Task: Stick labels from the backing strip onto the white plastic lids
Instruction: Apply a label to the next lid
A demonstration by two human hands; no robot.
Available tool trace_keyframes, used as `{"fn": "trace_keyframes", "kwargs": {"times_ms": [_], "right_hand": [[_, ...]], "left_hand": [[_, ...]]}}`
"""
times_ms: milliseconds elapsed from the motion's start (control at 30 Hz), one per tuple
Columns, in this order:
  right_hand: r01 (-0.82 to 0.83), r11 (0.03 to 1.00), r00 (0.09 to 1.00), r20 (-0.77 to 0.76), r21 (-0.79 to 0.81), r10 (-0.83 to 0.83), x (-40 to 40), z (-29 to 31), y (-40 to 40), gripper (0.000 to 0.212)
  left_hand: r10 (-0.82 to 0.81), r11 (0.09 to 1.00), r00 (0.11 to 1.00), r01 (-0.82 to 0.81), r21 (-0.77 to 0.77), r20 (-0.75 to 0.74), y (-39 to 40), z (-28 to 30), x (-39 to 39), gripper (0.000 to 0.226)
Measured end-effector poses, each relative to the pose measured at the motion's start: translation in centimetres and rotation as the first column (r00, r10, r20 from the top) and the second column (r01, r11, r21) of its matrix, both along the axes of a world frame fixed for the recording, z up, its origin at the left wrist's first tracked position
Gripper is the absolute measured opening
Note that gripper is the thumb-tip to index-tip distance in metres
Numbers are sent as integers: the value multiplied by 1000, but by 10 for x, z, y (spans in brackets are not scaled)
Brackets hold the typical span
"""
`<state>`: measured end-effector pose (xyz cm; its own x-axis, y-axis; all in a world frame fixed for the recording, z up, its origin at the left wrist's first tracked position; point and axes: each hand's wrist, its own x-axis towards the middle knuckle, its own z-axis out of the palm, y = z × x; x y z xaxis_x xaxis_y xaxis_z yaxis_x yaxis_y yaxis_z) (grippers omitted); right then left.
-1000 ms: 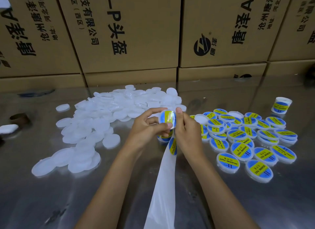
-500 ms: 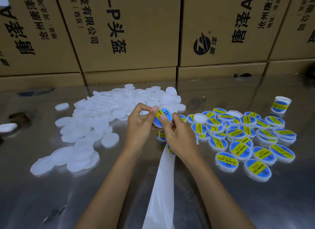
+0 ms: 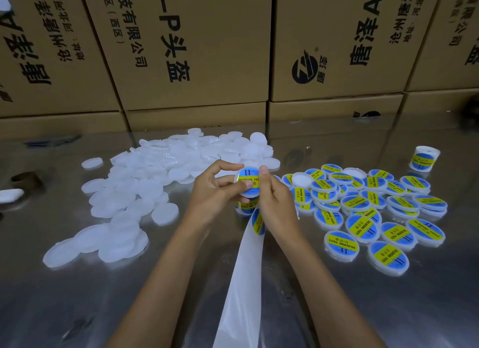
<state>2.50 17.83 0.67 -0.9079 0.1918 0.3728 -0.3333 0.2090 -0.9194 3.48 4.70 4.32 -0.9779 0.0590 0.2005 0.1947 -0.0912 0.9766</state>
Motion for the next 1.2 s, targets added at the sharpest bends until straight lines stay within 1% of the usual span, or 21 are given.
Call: {"fn": "trace_keyframes", "kwargs": {"times_ms": [67, 100, 133, 200, 333, 500, 567, 700, 767, 833, 900, 933, 1000, 1033, 1100, 1200], "right_hand": [[-53, 998, 998, 24, -25, 53, 0, 0, -1, 55], [-70, 997, 997, 30, 13, 70, 1, -1, -2, 54], [-69, 995, 997, 29, 79, 67, 2, -1, -3, 50], [-29, 979, 999, 27, 201, 24, 3, -1, -6, 44], [120, 963, 992, -78, 243, -103, 0, -3, -2, 57], [158, 940, 985, -119, 303, -128, 0, -5, -2, 56], [198, 926, 978, -126, 322, -166, -1, -6, 0, 55], [255, 907, 967, -103, 336, -233, -3, -7, 2, 56], [235, 927, 972, -76, 290, -223, -3, -7, 1, 56], [187, 964, 982, -46, 188, -182, -3, -7, 0, 56], [100, 989, 994, -44, 109, -96, -2, -6, -2, 56], [60, 990, 997, -47, 125, -55, -1, -6, -3, 54], [2, 979, 1000, -28, 205, 4, 0, -4, -5, 50], [-25, 975, 1000, -11, 223, 28, 1, -3, -5, 49], [-111, 980, 994, 36, 168, 107, 0, -1, -1, 51], [-238, 968, 965, 134, 82, 226, -1, 4, 6, 55]], "left_hand": [[58, 996, 998, -58, 70, 7, 0, -1, 0, 23], [80, 992, 997, -80, 93, 6, 0, -1, 0, 21], [100, 990, 995, -99, 104, 3, 0, -1, -1, 20], [125, 986, 992, -125, 111, 3, -1, -1, -1, 17], [147, 986, 989, -147, 84, 3, 1, -1, 0, 7], [124, 991, 992, -123, 50, -16, 3, -2, -1, 10], [78, 997, 997, -78, 26, -4, 5, -3, -2, 11], [-85, 996, 996, 84, 15, 14, 7, -3, -2, 38], [-94, 995, 996, 94, -13, 4, 6, -3, -2, 42], [-27, 1000, 1000, 26, -14, -2, 4, -3, -2, 35], [60, 998, 998, -60, 20, 3, 2, -4, -3, 24], [91, 995, 996, -91, 36, 1, 1, -4, -3, 19], [132, 990, 991, -132, 55, -3, -1, -5, -4, 10], [151, 987, 989, -151, 60, 0, -2, -6, -4, 8], [176, 983, 984, -176, 56, 1, -3, -6, -6, 10], [201, 980, 979, -201, 3, -29, -1, -8, -8, 15]]}}
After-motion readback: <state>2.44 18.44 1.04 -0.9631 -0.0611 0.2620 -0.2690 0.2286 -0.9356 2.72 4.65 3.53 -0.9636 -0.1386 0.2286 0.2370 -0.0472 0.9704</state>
